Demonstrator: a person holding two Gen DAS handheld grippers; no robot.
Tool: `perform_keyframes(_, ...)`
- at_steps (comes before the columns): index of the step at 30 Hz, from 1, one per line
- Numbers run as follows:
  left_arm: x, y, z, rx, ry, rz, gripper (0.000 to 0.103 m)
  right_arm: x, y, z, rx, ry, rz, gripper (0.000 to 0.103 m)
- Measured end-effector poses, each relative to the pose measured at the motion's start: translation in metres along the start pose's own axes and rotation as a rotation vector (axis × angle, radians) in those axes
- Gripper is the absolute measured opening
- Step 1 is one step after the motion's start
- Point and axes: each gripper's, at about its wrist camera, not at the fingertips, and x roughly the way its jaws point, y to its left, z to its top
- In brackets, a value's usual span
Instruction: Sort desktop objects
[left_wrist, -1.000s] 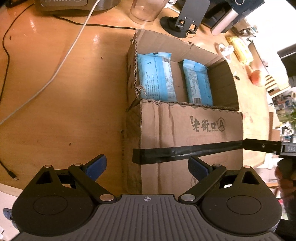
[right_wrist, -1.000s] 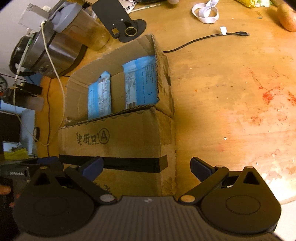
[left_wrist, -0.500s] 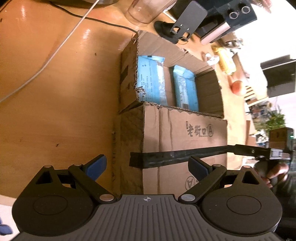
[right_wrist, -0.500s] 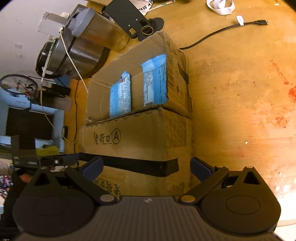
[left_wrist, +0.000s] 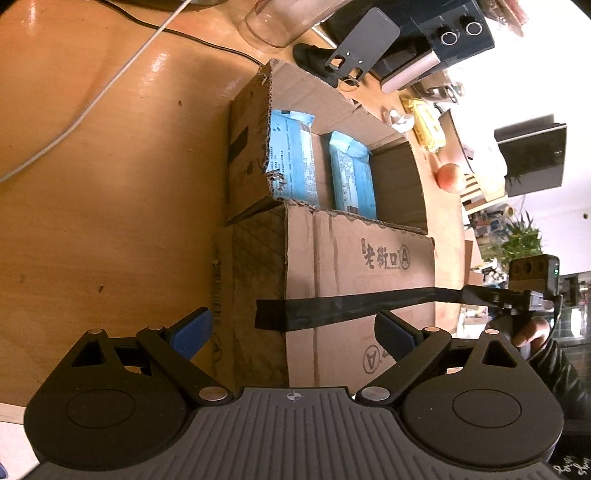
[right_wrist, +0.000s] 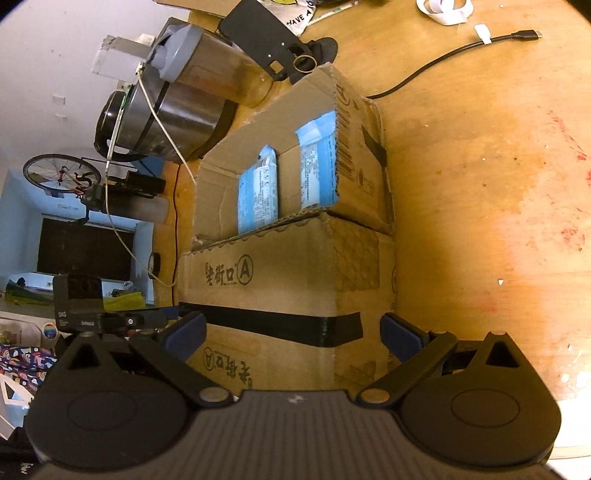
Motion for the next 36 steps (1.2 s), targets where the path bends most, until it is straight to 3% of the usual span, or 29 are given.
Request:
perform_keyframes(6,-0.001,0.0004,0.0,0.001,-0.01,-0.002,0.096,-0.0003,-0.0023,-0.001,0.002,0.0,-0.009,0.103)
perform_keyframes(8,-0.0008,0.0005,0.0001,0.0,-0.01,-0.002,0.095,0.0,-0.0026,-0.0013,0.003,-0.002,-0.017,0.096)
perform_keyframes(10,0.0005,0.0012,0.0002,-0.005,-0.003,-0.011,0.077,0.0015,-0.0031,-0.0013,0.002,0.006,-0.023,0.073)
perform_keyframes(11,0.0014,0.0018,0.0001,-0.009,0.002,-0.015,0.058,0.0021,-0.0028,-0.0015,-0.003,0.007,-0.031,0.057)
perform_keyframes(12,0.0024,0.0024,0.0,-0.013,0.005,-0.011,0.047,0.0026,-0.0024,-0.0017,-0.008,0.007,-0.039,0.049)
perform_keyframes(13,0.003,0.0026,0.0,-0.016,0.004,0.003,0.046,0.0021,-0.0017,-0.0022,-0.019,0.003,-0.054,0.041)
perform_keyframes(17,0.0031,0.0034,0.0003,-0.033,0.002,0.014,0.045,0.0006,-0.0039,-0.0028,-0.018,0.002,-0.06,0.036)
perform_keyframes(36,0.0038,0.0005,-0.0018,-0.032,-0.008,0.027,0.045,0.0012,-0.0018,-0.003,-0.007,0.002,-0.068,0.035)
